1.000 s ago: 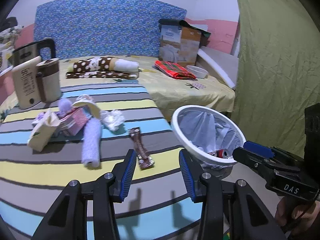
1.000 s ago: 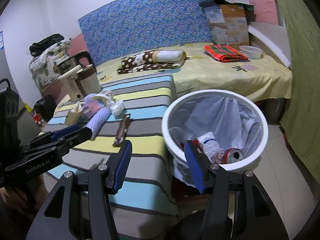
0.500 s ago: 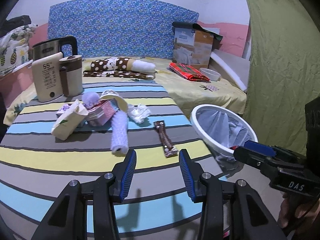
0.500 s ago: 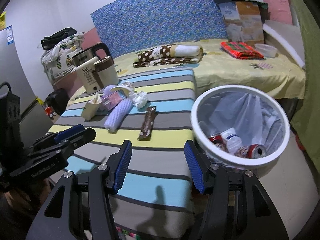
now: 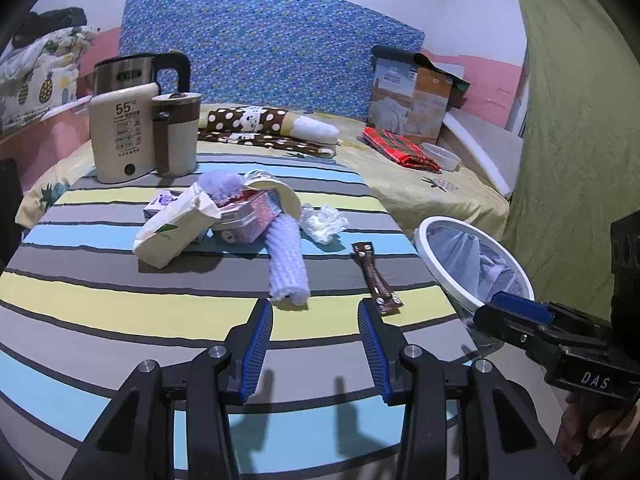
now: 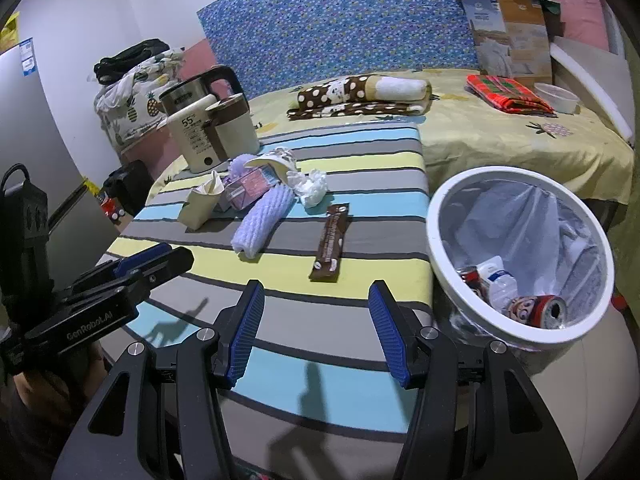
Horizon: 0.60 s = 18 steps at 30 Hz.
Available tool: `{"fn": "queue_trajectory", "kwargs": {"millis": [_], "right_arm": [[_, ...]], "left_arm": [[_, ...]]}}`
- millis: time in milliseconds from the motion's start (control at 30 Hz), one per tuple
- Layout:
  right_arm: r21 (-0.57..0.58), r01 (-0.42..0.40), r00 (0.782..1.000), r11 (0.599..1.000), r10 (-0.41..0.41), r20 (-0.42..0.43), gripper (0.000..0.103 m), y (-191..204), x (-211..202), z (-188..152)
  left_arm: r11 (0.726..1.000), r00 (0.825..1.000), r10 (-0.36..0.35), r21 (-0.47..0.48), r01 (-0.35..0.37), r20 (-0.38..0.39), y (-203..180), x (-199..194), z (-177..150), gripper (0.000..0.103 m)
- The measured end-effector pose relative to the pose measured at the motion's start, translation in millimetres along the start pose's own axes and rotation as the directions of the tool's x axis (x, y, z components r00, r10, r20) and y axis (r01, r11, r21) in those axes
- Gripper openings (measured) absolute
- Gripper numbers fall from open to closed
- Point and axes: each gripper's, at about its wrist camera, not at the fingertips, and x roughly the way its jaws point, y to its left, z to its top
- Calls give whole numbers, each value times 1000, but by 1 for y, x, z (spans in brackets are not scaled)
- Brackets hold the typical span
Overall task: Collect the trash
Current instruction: 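Return both tools to the table toward the brown snack wrapper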
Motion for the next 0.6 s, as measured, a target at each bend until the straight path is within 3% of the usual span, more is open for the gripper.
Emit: {"fn": "queue_trajectory", "kwargs": {"millis": [600], "right_arm": [[-18, -10, 999, 1000, 9, -54, 56, 10, 34, 12]], "left_arm": [[992, 992, 123, -36, -123, 7, 68, 19, 17, 44]]}}
